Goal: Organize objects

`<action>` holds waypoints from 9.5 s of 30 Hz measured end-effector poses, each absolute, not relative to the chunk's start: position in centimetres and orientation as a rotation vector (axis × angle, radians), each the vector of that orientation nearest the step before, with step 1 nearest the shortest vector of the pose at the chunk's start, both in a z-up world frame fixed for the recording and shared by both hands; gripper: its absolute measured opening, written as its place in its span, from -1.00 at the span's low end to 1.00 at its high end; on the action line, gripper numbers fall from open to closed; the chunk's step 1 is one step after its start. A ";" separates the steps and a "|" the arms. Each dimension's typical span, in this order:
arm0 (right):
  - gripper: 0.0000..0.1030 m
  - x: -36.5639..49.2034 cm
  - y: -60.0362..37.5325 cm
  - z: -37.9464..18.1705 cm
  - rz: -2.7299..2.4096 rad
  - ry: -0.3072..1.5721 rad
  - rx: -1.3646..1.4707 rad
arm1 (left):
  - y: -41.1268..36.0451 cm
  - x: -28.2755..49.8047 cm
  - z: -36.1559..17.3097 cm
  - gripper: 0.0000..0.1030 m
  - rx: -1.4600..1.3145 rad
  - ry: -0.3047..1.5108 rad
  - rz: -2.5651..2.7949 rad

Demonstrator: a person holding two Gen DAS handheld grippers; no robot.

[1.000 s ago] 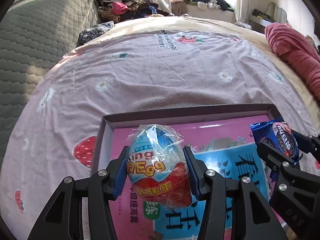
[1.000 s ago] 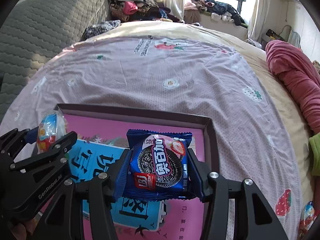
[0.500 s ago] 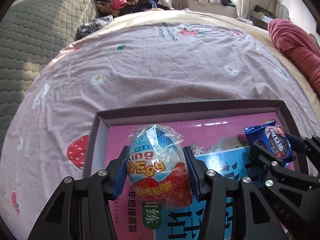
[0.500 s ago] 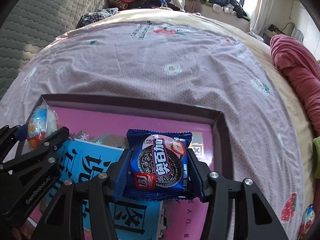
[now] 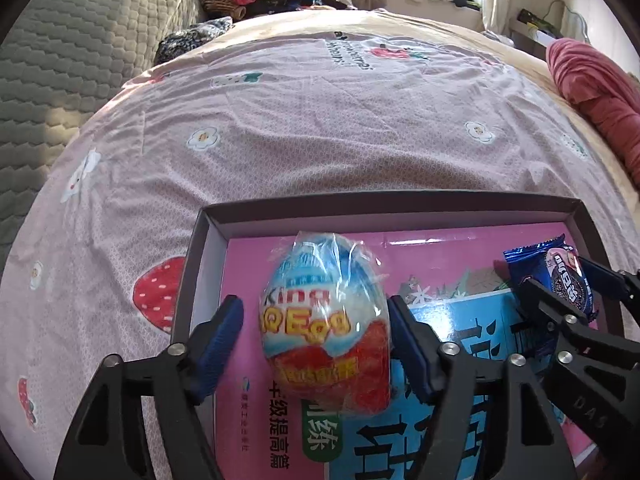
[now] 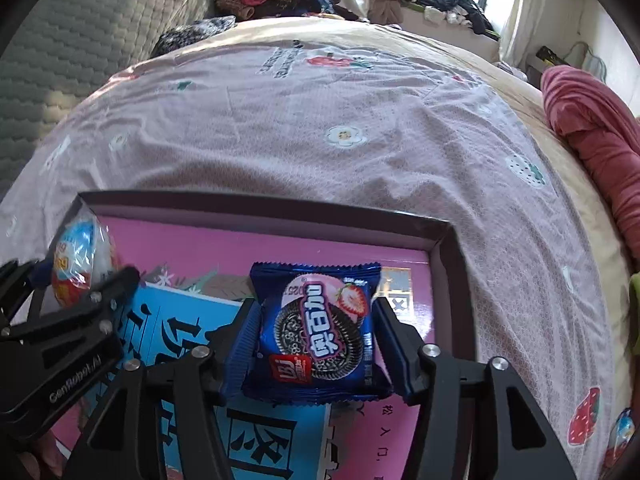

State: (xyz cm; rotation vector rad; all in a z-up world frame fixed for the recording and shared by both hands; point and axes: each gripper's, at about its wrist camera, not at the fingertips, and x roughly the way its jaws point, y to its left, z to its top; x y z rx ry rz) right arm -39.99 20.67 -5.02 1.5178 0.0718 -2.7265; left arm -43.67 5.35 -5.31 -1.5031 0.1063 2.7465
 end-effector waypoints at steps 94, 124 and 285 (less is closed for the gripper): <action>0.99 2.6 22.3 12.7 -2.861 0.042 0.946 | 2.9 1.5 13.6 0.68 -0.971 0.037 2.955; 0.99 -2.9 17.4 4.1 -2.795 0.226 1.091 | -0.1 -4.7 3.7 0.68 -1.206 0.028 2.865; -0.73 -9.7 16.8 10.7 -2.746 0.088 0.923 | 3.3 -12.2 9.7 -0.16 -1.062 0.075 2.913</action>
